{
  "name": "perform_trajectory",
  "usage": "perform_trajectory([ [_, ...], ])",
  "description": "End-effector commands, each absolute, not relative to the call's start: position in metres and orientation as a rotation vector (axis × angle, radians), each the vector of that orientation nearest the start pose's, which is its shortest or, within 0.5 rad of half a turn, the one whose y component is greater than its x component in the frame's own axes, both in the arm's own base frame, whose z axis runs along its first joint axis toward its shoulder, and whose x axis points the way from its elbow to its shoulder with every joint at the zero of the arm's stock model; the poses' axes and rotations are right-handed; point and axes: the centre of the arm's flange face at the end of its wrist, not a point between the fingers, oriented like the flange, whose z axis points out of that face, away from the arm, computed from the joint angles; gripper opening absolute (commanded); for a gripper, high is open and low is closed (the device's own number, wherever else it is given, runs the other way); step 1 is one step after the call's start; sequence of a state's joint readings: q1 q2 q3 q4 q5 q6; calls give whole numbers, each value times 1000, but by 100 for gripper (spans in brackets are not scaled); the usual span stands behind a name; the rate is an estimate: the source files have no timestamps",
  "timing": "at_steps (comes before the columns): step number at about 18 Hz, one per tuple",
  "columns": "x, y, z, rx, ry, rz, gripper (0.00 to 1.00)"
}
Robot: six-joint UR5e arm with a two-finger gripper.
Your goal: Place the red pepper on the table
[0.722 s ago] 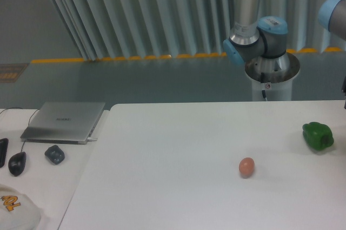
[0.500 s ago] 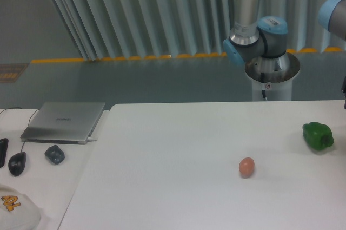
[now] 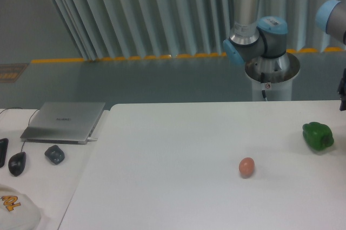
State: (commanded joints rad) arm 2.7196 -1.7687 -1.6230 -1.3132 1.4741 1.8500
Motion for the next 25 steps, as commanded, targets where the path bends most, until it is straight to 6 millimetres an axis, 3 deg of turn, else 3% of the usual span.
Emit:
perform_trajectory([
  [7,-489,332,401,-2891,935,78,100],
  [9,-516,315,404,-2907,889,128,100],
  [13,-553,303,384,-2917,861,205,100],
  [17,-577,296,367,-2909,907,222,100],
  [25,-593,299,338,-2913,901,208,100],
])
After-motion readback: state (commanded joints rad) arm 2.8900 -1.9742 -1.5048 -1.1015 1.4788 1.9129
